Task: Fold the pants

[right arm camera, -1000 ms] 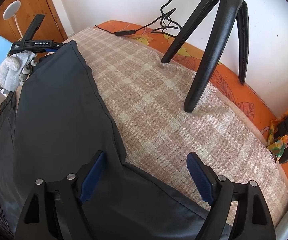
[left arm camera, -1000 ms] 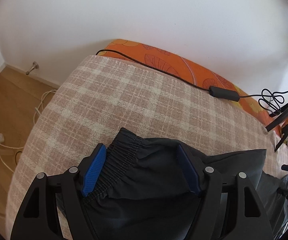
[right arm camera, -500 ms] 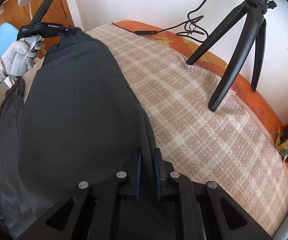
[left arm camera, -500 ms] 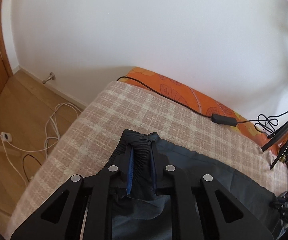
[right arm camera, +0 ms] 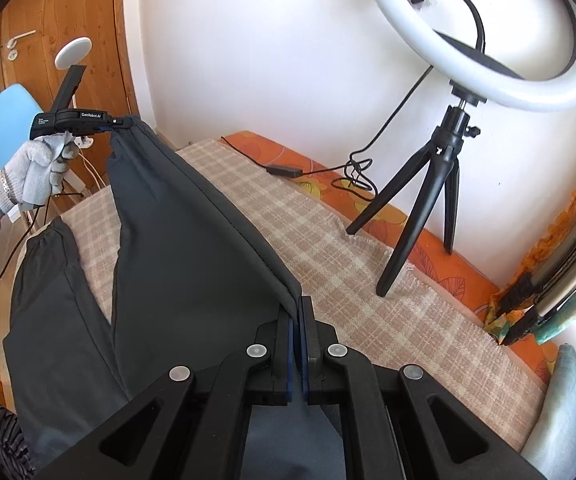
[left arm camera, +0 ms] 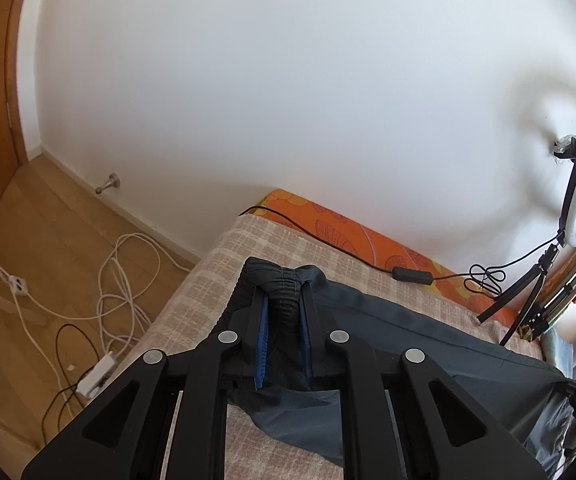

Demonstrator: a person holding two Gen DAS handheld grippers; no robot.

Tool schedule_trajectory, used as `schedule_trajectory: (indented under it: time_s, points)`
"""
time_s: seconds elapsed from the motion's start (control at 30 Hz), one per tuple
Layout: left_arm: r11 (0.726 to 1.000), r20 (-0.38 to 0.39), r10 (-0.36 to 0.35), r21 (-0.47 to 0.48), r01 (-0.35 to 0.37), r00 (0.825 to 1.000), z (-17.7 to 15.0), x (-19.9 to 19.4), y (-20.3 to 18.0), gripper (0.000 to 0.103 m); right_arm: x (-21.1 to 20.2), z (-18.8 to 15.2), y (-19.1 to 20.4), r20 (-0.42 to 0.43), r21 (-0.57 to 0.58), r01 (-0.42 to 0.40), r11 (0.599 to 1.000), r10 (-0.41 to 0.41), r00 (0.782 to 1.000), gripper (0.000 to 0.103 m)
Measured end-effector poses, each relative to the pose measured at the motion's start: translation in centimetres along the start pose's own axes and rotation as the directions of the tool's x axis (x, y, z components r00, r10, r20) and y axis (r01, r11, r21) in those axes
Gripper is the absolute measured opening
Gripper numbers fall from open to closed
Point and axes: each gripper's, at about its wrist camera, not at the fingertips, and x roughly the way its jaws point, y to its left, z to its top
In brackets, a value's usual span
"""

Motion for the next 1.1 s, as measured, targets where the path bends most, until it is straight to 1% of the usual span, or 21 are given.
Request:
schedule_trajectory:
  time_s: [0.07,0.17,0.23,0.33,0.4,0.57,0.7,0.93,1.1]
  points:
    - [1.000,0.010,-0.004,0.006,0.004,1.000,-0.6,-1.2,0.3,0.012,-1.6,0.1,1.1,0.017,-0.012,-0.003,1.000,0.003,1.000,0.000]
    - [1.000,0.022,-0.024,-0.018,0.024,0.999,-1.8,-3.2,1.2,0.012,-3.8,-0.2,2.8,0.037,-0.013,-0.019,1.000,0.020,0.999,0.000]
    - [0.999,0.034,-0.034,-0.021,0.034,0.999,-2.8,-4.7,1.9,0.012,-5.2,-0.5,4.4,0.051,-0.041,-0.016,0.999,0.018,0.999,0.000]
    - [0.999,0.046,-0.043,-0.009,0.044,0.998,-4.9,-6.8,3.0,0.012,-6.9,-2.0,7.4,0.063,-0.077,-0.014,0.997,0.019,0.998,0.000]
    - [0.998,0.049,-0.057,-0.024,0.058,0.997,-6.7,-7.9,4.2,0.012,-7.6,-3.3,9.3,0.062,-0.086,-0.021,0.996,0.026,0.998,0.000]
    - [0.993,0.005,-0.072,-0.095,0.072,0.997,-11.6,-9.1,7.2,0.012,-7.5,-6.7,13.2,0.013,-0.105,-0.050,0.993,0.051,0.999,0.000]
    - [0.985,-0.005,-0.094,-0.148,0.093,0.996,-14.6,-10.1,8.9,0.011,-7.1,-9.5,15.3,-0.034,-0.108,-0.066,0.992,0.063,0.997,0.000]
    - [0.978,-0.011,-0.116,-0.173,0.113,0.993,-17.9,-12.2,9.9,0.011,-6.6,-12.9,17.1,-0.085,-0.096,-0.076,0.992,0.068,0.994,0.000]
    - [0.965,-0.021,-0.140,-0.227,0.131,0.990,-20.1,-13.6,11.0,0.014,-6.6,-14.9,18.5,-0.115,-0.102,-0.081,0.991,0.069,0.991,0.000]
